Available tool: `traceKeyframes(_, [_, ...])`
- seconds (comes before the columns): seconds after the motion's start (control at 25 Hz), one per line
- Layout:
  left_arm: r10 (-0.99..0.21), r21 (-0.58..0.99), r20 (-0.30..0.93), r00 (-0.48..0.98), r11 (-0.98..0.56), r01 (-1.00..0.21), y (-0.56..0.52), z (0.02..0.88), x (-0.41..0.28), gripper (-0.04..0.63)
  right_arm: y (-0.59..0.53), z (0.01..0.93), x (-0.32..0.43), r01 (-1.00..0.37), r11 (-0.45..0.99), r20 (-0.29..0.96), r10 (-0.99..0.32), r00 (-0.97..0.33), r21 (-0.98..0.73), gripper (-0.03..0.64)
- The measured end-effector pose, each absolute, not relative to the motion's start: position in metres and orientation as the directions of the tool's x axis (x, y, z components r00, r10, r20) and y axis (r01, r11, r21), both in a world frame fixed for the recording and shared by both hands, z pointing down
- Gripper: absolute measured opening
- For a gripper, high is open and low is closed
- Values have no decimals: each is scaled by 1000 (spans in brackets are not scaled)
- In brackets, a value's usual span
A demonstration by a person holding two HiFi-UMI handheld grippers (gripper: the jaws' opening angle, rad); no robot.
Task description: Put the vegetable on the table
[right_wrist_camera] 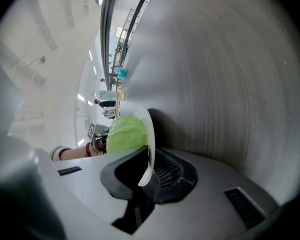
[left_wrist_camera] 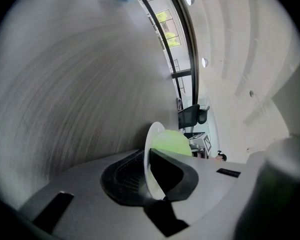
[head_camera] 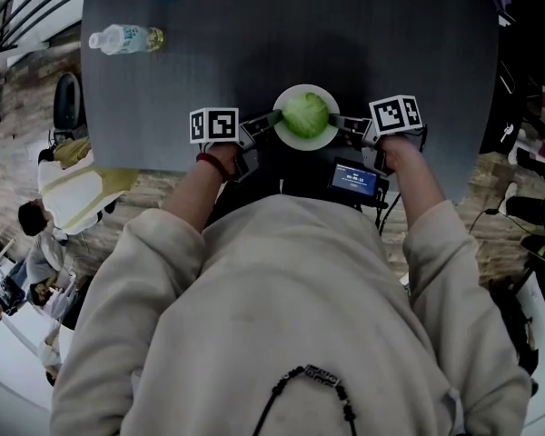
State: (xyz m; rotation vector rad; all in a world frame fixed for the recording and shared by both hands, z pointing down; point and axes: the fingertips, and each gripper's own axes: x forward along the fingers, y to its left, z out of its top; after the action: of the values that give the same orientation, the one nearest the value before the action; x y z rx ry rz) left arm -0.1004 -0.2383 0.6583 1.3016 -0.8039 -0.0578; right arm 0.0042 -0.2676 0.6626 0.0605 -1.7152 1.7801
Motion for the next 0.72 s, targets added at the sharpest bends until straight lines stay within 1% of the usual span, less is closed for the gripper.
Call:
traceKeyframes(0.16, [-455, 851, 526, 719, 288, -440, -238, 658, -99, 28, -269, 664, 4, -502, 95, 495, 399, -772, -859, 31])
traceKeyframes(0.36, [-390, 805, 592, 705, 243, -541, -234, 660, -96, 38, -265, 669, 7, -561, 174, 579, 392, -715, -809, 40])
traceKeyframes(0.44, [-386, 805, 592, 708, 233, -546, -233, 659, -96, 55, -264, 668, 9, -564, 175, 583, 385, -715, -807, 49])
traceKeyframes(0.52, [-386, 805, 591, 708, 230, -547, -231, 658, -98, 77, -265, 666, 11, -556, 144, 566, 375, -735, -818, 76])
traceKeyframes(0.6, [-397, 810, 584, 708, 222, -543, -232, 655, -101, 120, -270, 661, 12, -537, 105, 536, 353, -766, -837, 125])
traceKeyframes(0.68, [-413, 822, 566, 713, 213, -529, -233, 649, -102, 204, -276, 656, 14, -526, 98, 526, 328, -784, -845, 210])
traceKeyframes(0.72, [-414, 826, 560, 718, 204, -526, -232, 647, -101, 249, -279, 654, 17, -533, 105, 537, 313, -784, -840, 238])
